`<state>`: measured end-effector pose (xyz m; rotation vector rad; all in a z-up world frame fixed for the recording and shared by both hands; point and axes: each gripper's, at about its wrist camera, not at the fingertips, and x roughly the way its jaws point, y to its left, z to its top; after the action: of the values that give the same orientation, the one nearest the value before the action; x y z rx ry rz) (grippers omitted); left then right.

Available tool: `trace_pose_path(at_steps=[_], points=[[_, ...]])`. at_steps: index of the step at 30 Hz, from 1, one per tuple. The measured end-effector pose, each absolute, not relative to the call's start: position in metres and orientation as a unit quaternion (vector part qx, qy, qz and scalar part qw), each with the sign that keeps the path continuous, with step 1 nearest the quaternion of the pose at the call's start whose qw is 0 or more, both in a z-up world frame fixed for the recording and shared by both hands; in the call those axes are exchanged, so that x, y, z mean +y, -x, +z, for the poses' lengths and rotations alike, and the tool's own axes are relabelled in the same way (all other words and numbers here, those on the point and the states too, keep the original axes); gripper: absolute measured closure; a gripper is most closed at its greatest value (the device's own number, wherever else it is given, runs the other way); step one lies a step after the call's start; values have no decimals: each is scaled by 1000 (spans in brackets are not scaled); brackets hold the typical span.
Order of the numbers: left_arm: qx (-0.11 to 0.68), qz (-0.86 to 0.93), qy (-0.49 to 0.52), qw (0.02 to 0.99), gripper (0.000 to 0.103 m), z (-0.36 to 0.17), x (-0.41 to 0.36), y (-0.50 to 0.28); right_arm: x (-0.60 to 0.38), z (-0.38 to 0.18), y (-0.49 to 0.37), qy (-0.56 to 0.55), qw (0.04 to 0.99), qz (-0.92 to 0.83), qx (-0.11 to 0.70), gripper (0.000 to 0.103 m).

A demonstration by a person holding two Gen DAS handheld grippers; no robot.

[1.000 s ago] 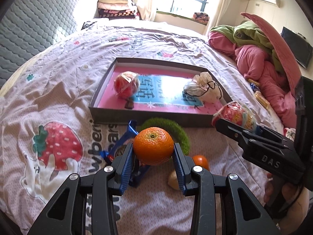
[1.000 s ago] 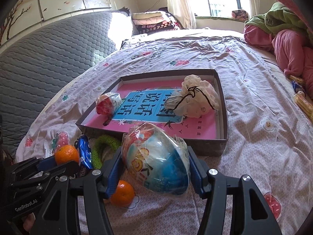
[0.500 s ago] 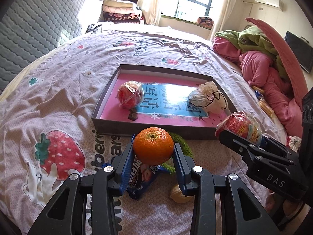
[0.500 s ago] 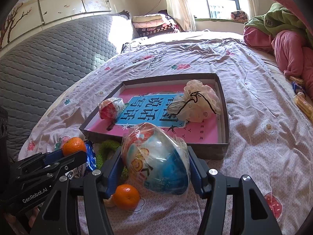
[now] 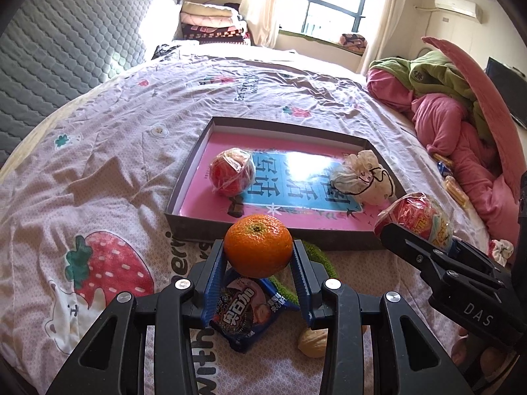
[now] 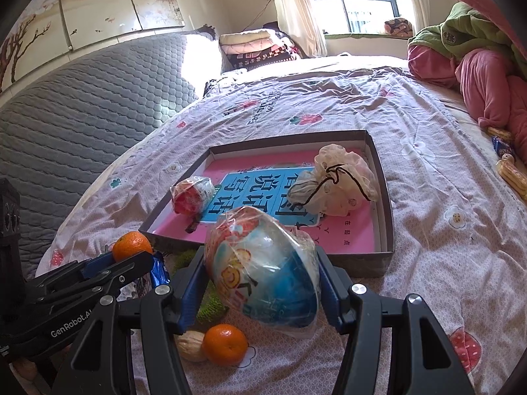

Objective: Organize objects

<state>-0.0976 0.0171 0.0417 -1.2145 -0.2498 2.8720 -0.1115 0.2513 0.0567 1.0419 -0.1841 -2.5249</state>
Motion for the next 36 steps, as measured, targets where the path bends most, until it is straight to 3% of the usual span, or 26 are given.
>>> trace_pose_path(at_steps=[36], points=[[-90, 924, 369, -43, 63, 50, -14, 140, 259, 93, 123, -295, 142, -943, -62, 43]])
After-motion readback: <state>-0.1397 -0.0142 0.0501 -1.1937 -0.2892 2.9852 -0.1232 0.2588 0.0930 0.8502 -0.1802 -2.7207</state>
